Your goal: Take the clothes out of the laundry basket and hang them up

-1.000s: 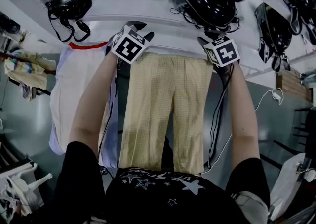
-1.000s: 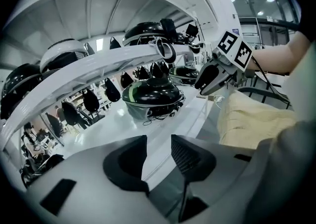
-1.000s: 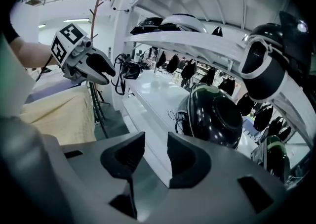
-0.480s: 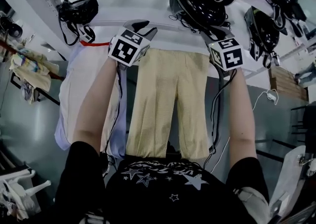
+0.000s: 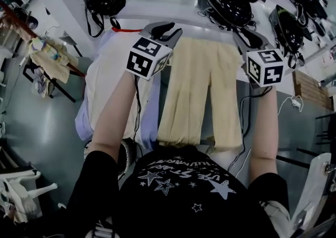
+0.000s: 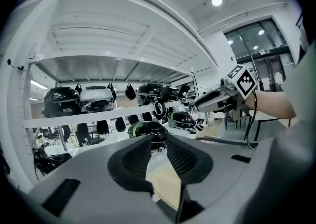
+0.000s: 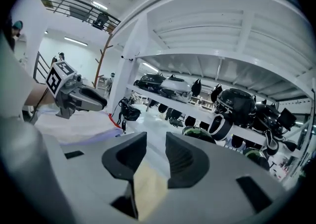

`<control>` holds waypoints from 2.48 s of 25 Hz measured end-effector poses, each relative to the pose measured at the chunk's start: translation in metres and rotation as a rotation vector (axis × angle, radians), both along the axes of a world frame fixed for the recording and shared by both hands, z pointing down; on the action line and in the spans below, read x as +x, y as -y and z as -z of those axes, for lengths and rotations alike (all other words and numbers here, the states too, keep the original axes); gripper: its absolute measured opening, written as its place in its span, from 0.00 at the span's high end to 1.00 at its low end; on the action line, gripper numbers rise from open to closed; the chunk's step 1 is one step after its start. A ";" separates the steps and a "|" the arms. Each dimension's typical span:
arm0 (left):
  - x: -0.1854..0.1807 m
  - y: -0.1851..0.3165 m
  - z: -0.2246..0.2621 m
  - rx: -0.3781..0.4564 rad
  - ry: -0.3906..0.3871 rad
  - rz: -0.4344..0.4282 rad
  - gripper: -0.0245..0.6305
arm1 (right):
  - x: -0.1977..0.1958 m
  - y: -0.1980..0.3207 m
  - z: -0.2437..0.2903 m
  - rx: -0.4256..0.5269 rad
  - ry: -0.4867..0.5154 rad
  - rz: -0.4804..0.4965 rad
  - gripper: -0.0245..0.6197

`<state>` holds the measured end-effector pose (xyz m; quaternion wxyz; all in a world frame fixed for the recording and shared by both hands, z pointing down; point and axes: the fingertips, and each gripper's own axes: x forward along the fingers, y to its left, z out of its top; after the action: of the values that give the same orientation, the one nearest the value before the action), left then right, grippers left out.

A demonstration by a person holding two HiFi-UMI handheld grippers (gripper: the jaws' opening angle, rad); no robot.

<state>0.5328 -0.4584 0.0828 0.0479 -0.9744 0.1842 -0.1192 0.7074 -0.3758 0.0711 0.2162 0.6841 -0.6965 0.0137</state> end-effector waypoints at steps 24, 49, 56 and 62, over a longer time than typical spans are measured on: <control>-0.134 -0.145 -0.054 -0.073 -0.076 -0.104 0.86 | -0.163 -0.164 -0.083 -0.001 0.197 -0.116 0.86; -0.191 -0.311 -0.076 -0.118 -0.055 0.089 0.94 | -0.195 -0.314 -0.109 0.017 0.269 -0.096 0.95; -0.224 -0.370 -0.088 -0.142 -0.064 0.162 0.94 | -0.222 -0.377 -0.123 0.005 0.287 -0.070 0.95; -0.254 -0.417 -0.113 -0.182 -0.044 0.223 0.93 | -0.239 -0.428 -0.142 -0.008 0.325 -0.077 0.95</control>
<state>0.2789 -0.0417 0.1957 -0.0582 -0.9506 0.2810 -0.1187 0.4681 0.0519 0.2133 0.1027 0.6983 -0.6954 0.1351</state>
